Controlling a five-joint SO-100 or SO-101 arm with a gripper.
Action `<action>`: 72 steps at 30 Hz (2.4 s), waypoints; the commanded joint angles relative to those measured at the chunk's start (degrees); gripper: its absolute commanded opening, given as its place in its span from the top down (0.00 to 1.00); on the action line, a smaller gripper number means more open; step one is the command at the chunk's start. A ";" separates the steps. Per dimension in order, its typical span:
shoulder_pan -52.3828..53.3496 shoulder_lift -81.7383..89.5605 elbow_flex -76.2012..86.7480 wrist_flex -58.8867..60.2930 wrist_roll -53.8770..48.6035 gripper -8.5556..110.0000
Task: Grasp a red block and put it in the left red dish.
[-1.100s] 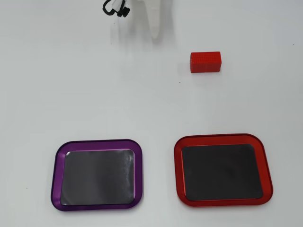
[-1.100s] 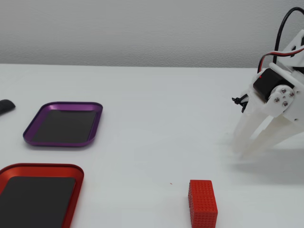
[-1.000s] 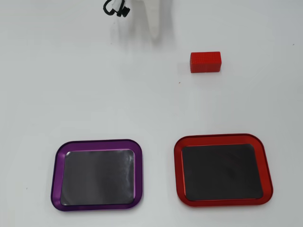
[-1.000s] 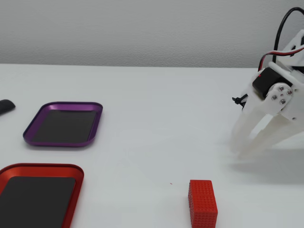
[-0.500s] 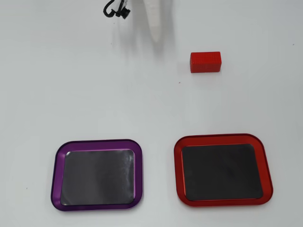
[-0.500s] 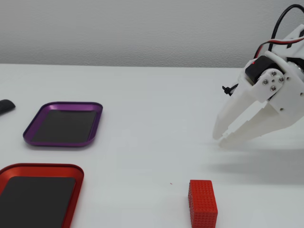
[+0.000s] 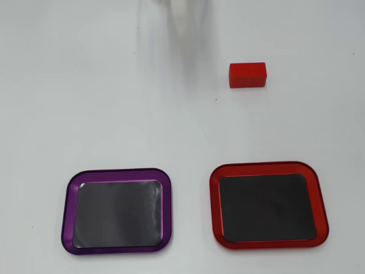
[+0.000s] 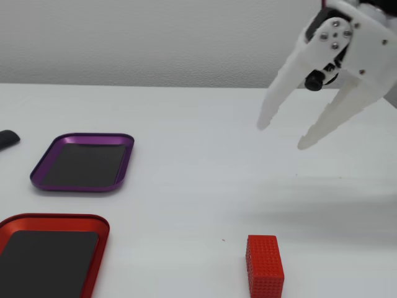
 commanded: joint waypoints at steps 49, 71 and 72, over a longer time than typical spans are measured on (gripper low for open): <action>-20.48 -32.34 0.09 -26.10 11.51 0.63; -23.91 -29.00 -2.81 -25.22 7.12 0.93; -23.12 -27.60 -3.60 -25.31 5.80 0.93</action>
